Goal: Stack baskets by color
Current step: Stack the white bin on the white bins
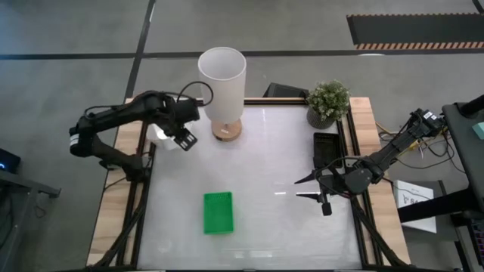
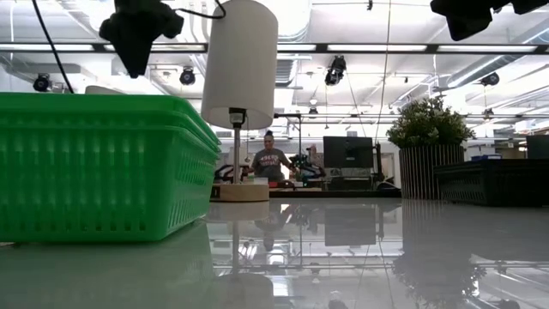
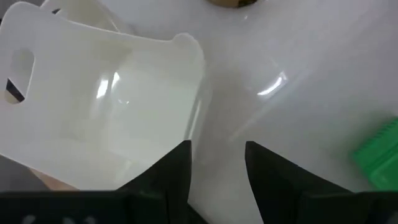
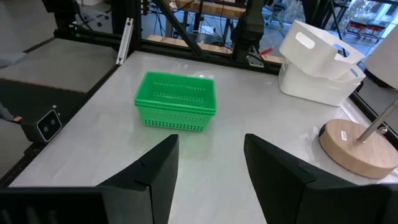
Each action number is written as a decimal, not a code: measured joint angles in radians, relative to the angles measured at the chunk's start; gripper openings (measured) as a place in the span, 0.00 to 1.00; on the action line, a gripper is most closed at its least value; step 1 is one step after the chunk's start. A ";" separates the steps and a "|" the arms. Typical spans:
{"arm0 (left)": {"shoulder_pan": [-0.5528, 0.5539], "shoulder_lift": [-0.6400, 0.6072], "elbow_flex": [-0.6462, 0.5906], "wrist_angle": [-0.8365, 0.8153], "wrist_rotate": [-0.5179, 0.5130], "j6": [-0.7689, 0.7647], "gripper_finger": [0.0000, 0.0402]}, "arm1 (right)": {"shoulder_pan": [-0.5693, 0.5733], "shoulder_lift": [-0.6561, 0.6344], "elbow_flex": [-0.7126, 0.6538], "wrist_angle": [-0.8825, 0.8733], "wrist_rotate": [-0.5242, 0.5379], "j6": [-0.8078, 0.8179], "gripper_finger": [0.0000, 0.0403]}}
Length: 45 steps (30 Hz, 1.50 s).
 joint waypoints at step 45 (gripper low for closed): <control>-0.136 -0.121 -0.188 -0.003 -0.124 0.326 0.00 | 0.000 0.000 0.000 0.001 0.002 0.006 0.44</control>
